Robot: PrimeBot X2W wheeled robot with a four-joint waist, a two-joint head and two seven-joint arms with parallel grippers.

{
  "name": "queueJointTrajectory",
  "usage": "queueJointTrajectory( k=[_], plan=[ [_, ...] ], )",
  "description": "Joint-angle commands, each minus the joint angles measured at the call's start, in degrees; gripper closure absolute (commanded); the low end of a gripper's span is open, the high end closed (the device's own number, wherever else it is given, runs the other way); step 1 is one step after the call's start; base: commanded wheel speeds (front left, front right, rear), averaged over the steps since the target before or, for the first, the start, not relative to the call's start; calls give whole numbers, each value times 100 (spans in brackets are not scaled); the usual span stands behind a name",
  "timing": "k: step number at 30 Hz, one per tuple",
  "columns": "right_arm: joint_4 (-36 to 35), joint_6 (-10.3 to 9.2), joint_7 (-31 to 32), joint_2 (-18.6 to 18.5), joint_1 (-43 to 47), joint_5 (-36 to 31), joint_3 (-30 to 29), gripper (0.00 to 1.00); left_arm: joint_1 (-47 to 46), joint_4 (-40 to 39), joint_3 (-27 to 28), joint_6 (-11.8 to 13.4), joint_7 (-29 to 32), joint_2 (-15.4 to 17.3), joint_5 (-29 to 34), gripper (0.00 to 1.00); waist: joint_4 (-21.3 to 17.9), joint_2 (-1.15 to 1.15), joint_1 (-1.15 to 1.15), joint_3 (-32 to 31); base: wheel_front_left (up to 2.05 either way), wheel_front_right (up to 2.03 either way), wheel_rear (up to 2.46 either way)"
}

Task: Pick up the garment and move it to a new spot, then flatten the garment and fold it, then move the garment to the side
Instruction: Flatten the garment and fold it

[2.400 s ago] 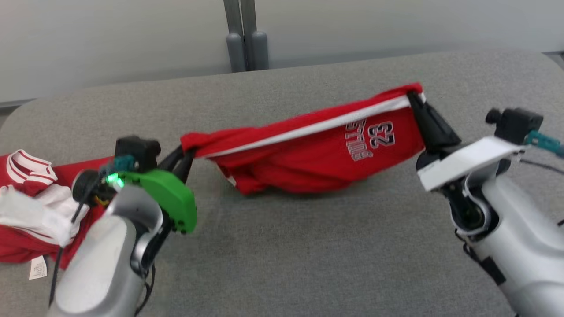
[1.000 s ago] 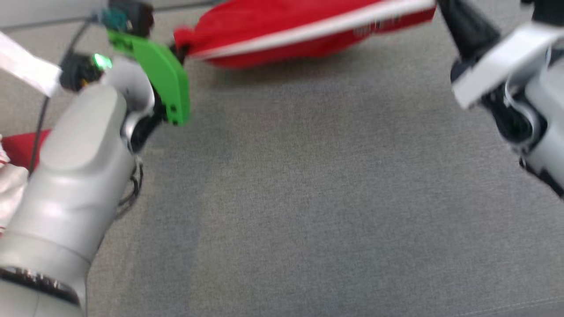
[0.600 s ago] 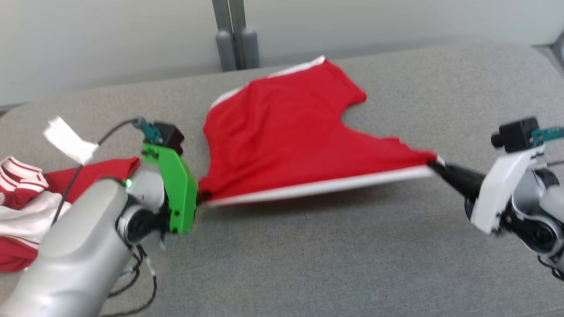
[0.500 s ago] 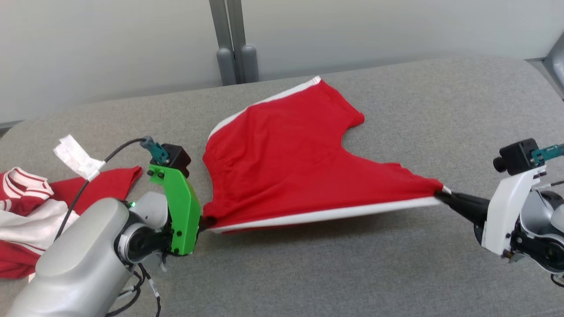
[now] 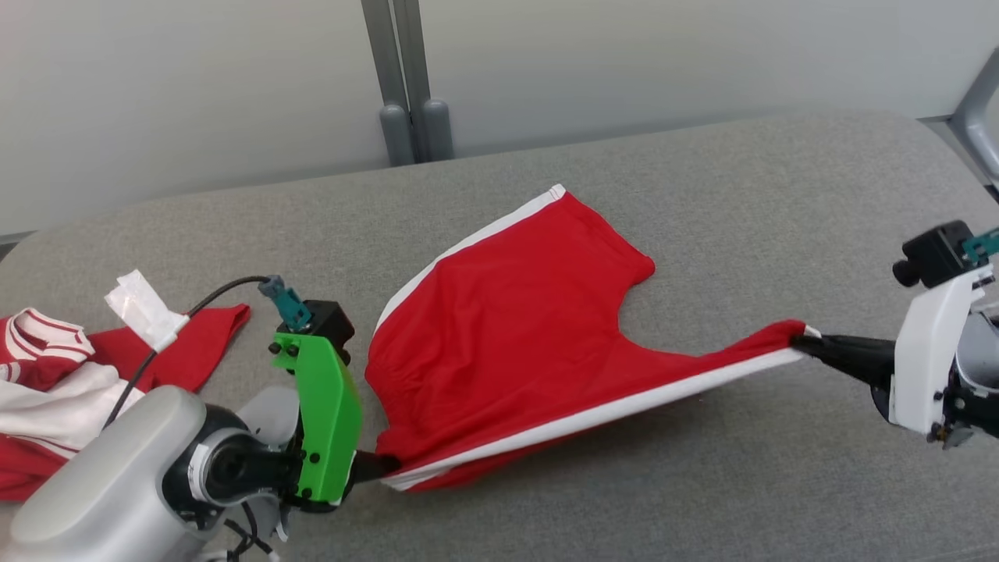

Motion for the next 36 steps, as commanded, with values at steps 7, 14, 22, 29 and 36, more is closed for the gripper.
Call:
queueJointTrajectory(
  k=[7,14,22,29,36],
  plan=[
    [830,-13,999,563,-1061,108,-343,100,-805,527,263,252,631,-305,-502,100,449,0,0,991,0,0,0],
    [1916,-12,1847,1083,-2111,66,-502,100,-1701,1105,403,359,873,-715,-568,100,804,0,0,1583,0,0,0],
    [2734,-11,2093,1728,-3120,-249,-619,100,-2603,1639,516,461,921,-977,-383,100,1046,0,0,2228,0,0,0],
    [3356,-11,2061,2081,-3722,-521,-636,100,-3083,1963,586,435,869,-1165,-287,100,1186,0,0,2609,0,0,0],
    [3767,-10,1909,2372,-4041,-642,-648,100,-3289,2254,639,353,702,-1316,-244,100,1227,0,0,2774,0,0,0]
  ],
)
